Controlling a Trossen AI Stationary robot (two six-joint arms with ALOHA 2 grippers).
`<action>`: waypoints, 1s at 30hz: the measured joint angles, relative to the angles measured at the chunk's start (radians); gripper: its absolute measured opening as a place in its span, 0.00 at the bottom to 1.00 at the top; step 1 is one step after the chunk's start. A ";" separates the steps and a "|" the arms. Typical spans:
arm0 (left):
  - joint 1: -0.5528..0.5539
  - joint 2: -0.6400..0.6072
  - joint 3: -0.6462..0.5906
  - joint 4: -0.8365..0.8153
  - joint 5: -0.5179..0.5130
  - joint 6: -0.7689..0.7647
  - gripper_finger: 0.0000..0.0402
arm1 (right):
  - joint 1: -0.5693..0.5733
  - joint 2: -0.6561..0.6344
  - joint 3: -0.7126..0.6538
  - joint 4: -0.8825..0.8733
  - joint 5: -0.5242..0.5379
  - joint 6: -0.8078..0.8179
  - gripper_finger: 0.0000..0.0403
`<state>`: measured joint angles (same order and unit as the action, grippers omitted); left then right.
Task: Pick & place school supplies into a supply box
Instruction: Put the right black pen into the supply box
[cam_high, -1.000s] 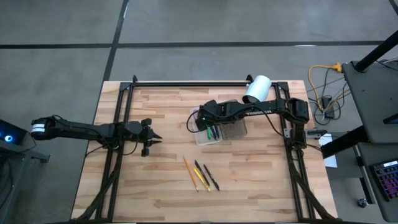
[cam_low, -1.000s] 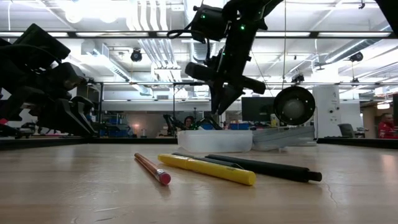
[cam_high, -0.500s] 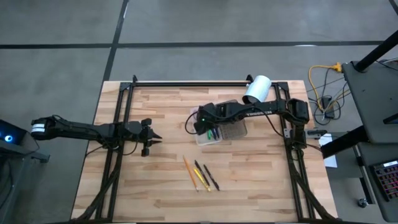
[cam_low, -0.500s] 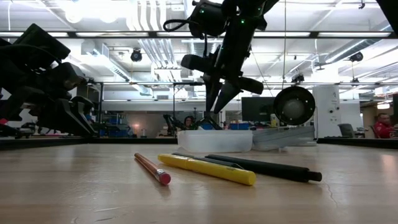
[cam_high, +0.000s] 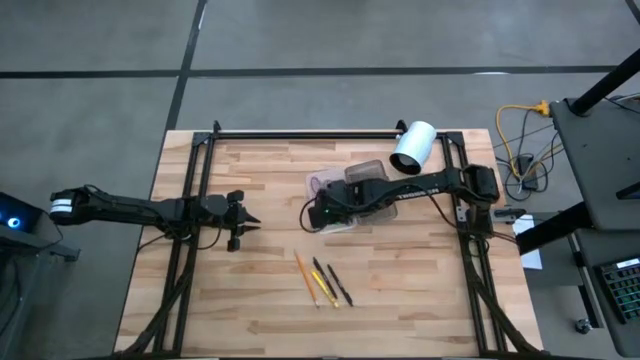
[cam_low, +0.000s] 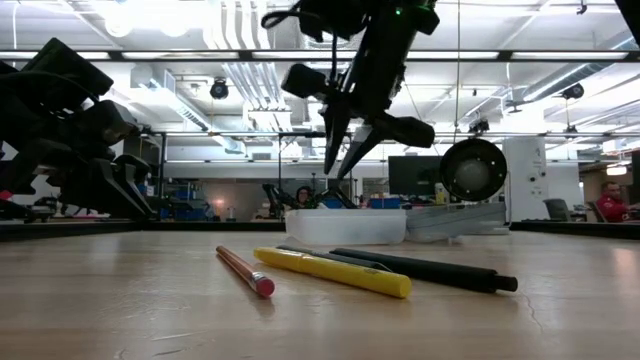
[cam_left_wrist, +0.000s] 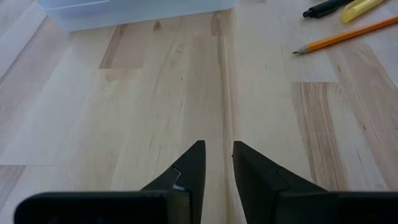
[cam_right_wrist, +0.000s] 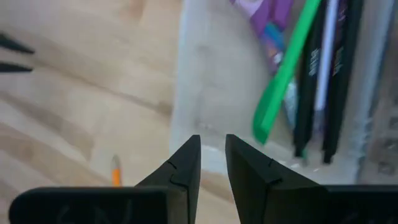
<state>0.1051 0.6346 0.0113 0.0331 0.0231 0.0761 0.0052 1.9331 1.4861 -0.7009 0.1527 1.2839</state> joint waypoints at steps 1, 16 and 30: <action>0.000 0.000 0.000 0.000 0.000 0.000 0.17 | 0.010 0.000 0.000 0.008 0.000 0.005 0.17; 0.000 0.000 0.000 0.000 0.000 0.000 0.17 | 0.152 0.000 0.000 0.231 0.003 0.026 0.19; 0.000 0.000 0.000 0.000 0.000 0.000 0.17 | 0.245 0.000 -0.001 0.386 0.003 0.071 0.19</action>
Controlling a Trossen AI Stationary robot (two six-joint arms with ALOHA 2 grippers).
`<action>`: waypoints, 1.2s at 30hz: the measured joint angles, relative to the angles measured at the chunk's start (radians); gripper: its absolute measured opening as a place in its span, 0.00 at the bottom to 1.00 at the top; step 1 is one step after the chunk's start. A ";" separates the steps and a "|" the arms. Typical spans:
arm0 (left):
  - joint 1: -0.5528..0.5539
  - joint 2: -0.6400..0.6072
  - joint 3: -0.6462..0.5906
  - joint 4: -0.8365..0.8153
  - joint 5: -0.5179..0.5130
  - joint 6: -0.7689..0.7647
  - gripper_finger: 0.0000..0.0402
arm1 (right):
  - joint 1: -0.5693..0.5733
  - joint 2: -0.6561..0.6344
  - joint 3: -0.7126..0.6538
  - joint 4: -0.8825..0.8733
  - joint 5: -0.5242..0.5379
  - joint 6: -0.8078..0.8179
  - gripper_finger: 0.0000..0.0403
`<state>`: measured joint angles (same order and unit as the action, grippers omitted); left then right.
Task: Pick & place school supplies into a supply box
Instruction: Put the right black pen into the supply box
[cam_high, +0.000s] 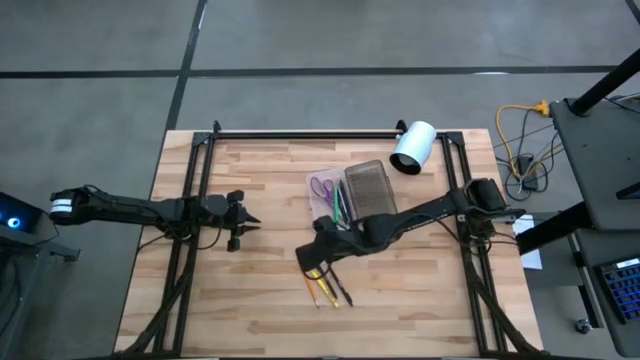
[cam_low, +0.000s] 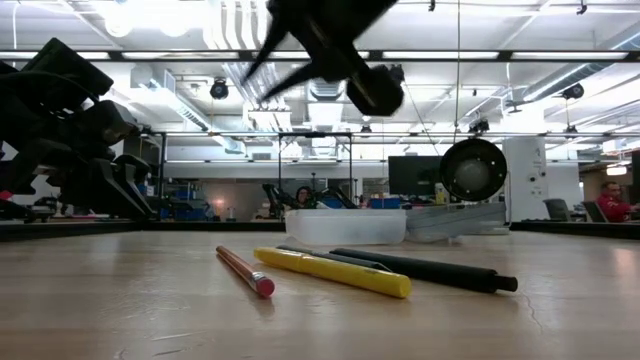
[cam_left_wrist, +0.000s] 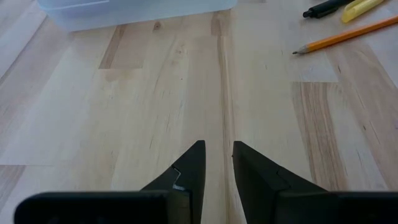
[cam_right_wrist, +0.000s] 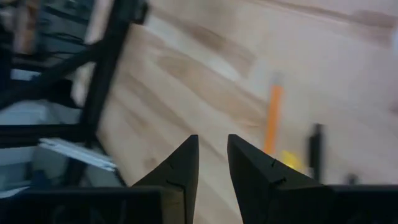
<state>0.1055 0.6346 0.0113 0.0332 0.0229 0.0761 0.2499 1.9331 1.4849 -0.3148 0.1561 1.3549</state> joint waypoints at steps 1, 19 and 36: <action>0.000 0.000 0.000 0.000 0.000 0.000 0.17 | 0.003 0.000 0.000 0.028 0.001 0.000 0.20; 0.000 0.000 0.000 0.000 0.000 0.000 0.17 | 0.096 0.000 0.000 0.093 -0.020 -0.038 0.17; 0.000 0.000 0.000 0.000 0.000 0.000 0.17 | 0.106 0.102 0.078 -0.184 -0.242 0.083 0.18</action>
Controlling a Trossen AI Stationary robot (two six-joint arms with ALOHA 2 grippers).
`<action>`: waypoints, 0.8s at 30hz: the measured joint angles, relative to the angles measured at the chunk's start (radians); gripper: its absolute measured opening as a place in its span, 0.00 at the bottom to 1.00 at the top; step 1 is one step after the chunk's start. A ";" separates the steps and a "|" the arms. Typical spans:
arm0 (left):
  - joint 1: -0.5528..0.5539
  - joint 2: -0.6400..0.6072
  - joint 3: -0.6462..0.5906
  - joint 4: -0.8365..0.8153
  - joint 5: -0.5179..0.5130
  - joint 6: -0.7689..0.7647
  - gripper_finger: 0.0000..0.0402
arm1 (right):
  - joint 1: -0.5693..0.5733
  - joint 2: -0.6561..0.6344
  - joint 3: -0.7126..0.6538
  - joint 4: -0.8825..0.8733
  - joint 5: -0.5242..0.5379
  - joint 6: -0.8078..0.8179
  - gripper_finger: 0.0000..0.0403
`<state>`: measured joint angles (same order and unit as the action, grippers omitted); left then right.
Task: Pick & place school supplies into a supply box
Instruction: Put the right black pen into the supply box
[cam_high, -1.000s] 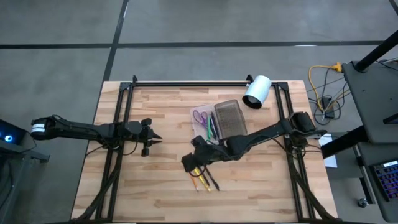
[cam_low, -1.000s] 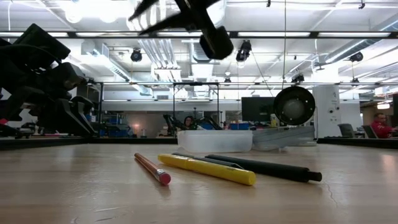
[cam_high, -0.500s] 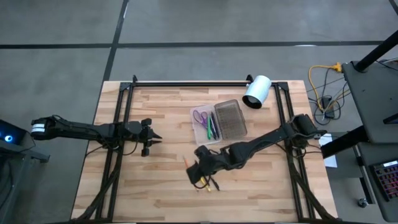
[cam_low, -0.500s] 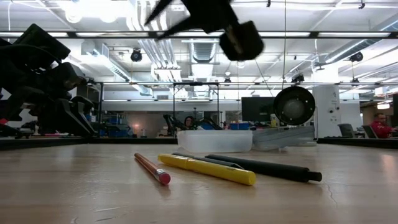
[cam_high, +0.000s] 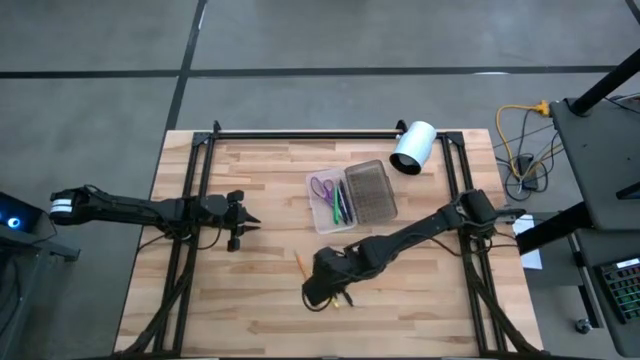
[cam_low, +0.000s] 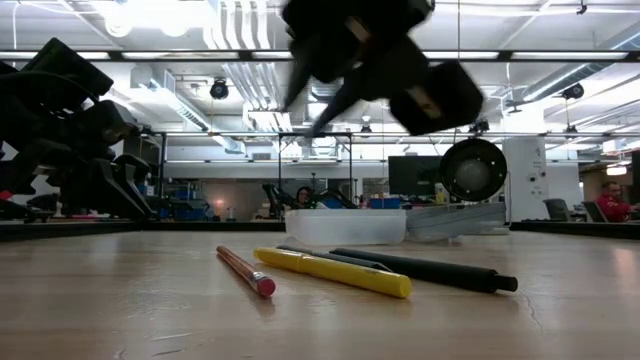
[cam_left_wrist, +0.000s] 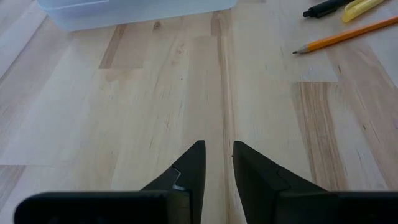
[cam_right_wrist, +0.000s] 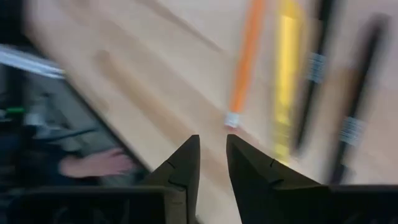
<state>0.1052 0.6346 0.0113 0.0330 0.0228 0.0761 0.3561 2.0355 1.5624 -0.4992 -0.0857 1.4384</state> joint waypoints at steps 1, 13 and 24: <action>0.000 0.000 0.000 0.000 0.000 0.000 0.17 | 0.000 0.000 0.006 -0.046 -0.002 0.000 0.18; 0.000 0.000 0.000 0.000 0.000 0.000 0.17 | -0.001 0.000 -0.008 -0.181 0.035 -0.032 0.19; 0.000 0.000 0.000 0.000 0.000 0.000 0.17 | -0.001 -0.002 -0.036 -0.168 0.188 -0.058 0.18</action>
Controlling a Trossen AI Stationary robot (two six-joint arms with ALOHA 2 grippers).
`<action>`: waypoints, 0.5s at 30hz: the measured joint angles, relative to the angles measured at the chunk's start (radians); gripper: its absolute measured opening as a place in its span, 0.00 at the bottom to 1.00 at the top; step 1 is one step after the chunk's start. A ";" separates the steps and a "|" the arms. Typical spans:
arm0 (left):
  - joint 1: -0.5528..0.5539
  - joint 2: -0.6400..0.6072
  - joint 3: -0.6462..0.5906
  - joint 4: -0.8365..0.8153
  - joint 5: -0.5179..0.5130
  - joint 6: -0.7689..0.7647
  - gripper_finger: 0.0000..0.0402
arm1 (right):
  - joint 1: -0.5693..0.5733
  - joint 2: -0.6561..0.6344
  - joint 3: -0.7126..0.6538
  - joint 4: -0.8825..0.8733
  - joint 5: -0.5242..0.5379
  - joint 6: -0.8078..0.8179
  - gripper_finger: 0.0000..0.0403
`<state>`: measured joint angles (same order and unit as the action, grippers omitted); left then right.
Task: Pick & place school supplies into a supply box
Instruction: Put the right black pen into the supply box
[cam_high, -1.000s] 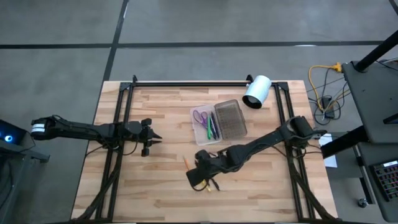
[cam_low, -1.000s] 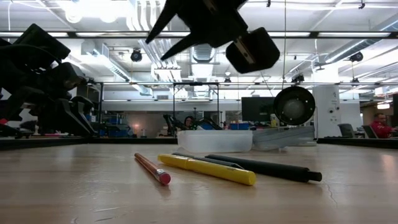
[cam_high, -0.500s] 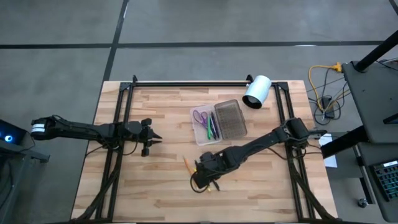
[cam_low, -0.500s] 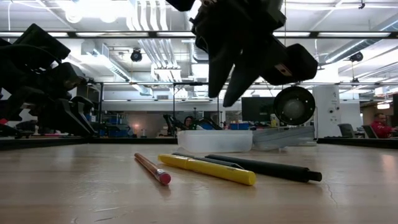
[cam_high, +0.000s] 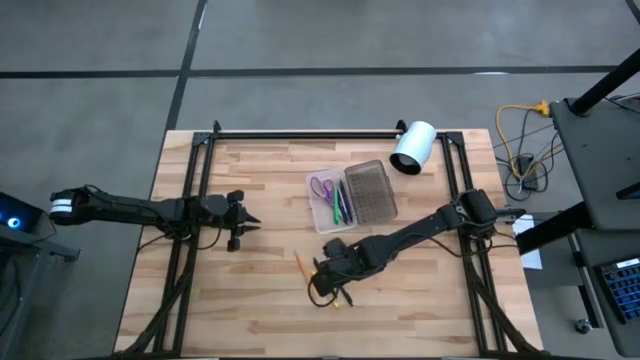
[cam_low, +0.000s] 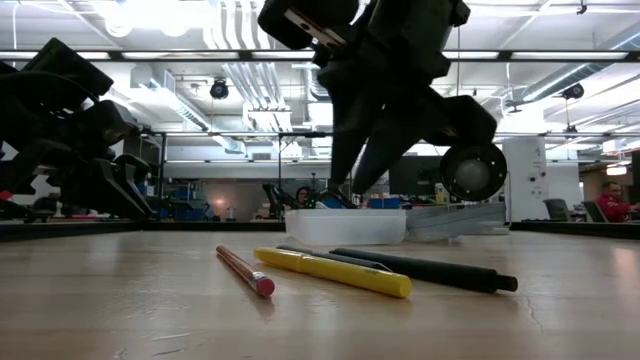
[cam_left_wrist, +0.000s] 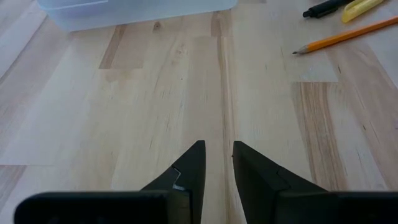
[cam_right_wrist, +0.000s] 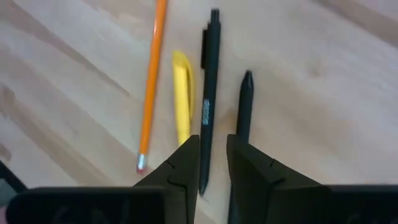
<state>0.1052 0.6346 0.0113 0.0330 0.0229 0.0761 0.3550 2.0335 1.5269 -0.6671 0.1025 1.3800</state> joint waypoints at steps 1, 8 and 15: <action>0.000 0.000 0.000 0.000 0.000 0.000 0.17 | 0.000 0.000 0.000 0.006 0.009 0.001 0.18; 0.000 0.000 0.000 0.000 0.000 0.000 0.17 | 0.000 0.000 0.000 0.035 0.013 -0.035 0.18; 0.000 0.000 0.000 0.000 0.000 0.000 0.17 | 0.002 0.000 0.000 0.045 0.058 -0.069 0.20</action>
<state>0.1054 0.6346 0.0113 0.0330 0.0227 0.0761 0.3573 2.0335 1.5272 -0.6220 0.1604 1.3114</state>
